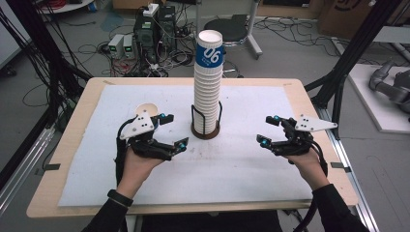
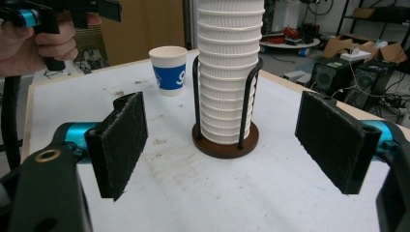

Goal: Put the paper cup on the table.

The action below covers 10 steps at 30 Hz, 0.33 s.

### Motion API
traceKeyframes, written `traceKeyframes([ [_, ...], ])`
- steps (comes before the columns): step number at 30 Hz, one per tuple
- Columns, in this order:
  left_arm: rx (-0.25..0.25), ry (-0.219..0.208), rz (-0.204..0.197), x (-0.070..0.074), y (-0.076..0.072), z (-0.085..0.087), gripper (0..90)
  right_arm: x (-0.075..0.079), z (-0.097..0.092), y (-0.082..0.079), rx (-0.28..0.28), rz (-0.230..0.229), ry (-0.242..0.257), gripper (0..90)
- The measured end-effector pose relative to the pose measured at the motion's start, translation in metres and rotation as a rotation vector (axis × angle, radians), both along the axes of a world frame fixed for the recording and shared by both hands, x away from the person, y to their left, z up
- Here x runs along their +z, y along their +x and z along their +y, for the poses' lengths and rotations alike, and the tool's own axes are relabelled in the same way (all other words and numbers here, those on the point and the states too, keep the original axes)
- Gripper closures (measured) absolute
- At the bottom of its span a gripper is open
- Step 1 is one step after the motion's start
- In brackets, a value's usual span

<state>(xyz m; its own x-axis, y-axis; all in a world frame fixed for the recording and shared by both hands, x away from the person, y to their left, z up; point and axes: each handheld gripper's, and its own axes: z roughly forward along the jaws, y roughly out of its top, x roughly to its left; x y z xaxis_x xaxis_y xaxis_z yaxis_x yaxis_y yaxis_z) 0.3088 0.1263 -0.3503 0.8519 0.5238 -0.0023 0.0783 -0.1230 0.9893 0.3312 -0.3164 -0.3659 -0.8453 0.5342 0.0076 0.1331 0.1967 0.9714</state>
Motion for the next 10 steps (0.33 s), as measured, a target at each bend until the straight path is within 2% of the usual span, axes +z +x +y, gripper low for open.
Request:
traceKeyframes([
  [10,-0.001,0.003,0.015,-0.0033,0.0026,0.0007,8.8,-0.0002,-0.0006,0.0010,0.001,-0.002,0.002,19.5],
])
